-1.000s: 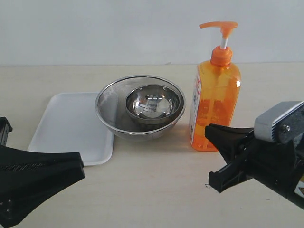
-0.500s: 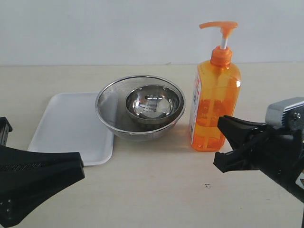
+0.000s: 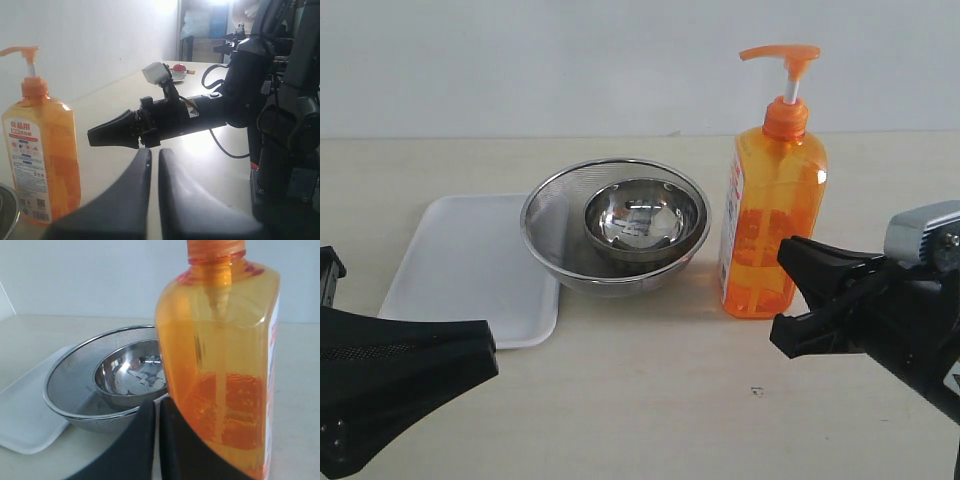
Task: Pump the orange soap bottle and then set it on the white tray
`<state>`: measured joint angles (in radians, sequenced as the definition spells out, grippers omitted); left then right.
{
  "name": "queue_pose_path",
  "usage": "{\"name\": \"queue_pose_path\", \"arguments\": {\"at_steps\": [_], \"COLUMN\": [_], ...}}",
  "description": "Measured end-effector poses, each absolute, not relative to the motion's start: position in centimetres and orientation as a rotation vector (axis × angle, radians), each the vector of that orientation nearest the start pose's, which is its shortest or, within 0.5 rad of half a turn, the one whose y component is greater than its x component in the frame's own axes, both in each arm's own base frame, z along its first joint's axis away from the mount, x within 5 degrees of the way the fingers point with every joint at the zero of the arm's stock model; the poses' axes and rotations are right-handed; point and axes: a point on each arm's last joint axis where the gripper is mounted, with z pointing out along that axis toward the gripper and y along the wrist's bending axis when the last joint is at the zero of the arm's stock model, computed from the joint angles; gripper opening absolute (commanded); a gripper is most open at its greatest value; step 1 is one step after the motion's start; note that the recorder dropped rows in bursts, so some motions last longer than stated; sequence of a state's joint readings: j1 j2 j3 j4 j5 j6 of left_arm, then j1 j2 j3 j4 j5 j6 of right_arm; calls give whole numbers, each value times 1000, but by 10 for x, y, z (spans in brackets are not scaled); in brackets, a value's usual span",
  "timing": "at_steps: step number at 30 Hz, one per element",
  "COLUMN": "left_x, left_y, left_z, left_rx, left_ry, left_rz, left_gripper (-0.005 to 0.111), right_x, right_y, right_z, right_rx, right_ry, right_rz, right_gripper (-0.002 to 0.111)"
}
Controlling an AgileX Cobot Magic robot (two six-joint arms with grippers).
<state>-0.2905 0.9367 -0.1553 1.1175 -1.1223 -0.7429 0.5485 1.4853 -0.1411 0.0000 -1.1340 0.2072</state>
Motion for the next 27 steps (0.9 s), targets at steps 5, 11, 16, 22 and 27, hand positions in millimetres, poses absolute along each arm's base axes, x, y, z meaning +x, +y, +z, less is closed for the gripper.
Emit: {"name": "queue_pose_path", "arguments": {"at_steps": [5, 11, 16, 22, 27], "left_x": [98, 98, 98, 98, 98], "left_y": [-106, -106, -106, -106, -106], "left_z": [232, 232, 232, 232, 232], "left_rx": [955, 955, 955, 955, 955], "left_ry": [1316, 1316, 1316, 1316, 1316], "left_rz": [-952, -952, -952, -952, -952], "left_gripper": [5, 5, 5, 5, 5], "right_x": [173, 173, 173, 173, 185], "right_y": [106, 106, 106, 106, 109], "right_z": [165, 165, 163, 163, 162], "right_rx": [-290, -273, -284, -298, -272], "right_ry": [1702, 1705, 1719, 1723, 1798], "right_rz": [566, 581, 578, 563, 518], "right_gripper": [0, 0, 39, 104, 104]}}
